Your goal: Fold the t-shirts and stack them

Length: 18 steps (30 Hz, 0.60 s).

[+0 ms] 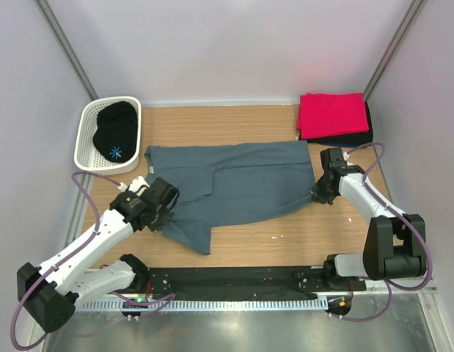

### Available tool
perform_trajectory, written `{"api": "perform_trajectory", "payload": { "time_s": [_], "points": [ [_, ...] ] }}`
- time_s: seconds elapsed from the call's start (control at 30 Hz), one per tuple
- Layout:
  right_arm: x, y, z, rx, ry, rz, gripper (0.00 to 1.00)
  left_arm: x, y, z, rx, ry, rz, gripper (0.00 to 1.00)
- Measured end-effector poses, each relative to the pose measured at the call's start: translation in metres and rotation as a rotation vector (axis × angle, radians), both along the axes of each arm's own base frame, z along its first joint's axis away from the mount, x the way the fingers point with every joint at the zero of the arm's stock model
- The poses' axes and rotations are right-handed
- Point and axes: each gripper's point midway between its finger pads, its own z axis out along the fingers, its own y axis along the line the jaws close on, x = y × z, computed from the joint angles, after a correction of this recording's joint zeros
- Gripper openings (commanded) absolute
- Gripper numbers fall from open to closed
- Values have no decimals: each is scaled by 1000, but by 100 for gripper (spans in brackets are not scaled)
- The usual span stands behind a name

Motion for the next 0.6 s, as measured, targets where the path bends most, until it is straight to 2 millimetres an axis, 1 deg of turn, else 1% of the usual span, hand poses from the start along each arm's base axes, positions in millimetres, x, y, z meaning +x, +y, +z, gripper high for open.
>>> {"api": "perform_trajectory", "payload": {
  "time_s": [0.1, 0.13, 0.23, 0.33, 0.43, 0.6],
  "points": [
    [22, 1, 15, 3, -48, 5, 1, 21, 1, 20, 41, -62, -12, 0],
    [28, 2, 19, 3, -63, 8, 1, 26, 2, 23, 49, -73, -8, 0],
    [45, 3, 26, 3, -80, 16, 1, 48, 11, 37, 77, -129, 16, 0],
    [57, 4, 27, 2, -83, 26, 1, 71, 23, 49, 93, -184, 53, 0],
    [64, 4, 25, 5, -74, 28, 1, 88, 30, 57, 103, -225, 76, 0],
    [67, -2, 26, 14, -72, 10, 1, 117, 36, 69, 119, -267, 86, 0]
  ]
}}
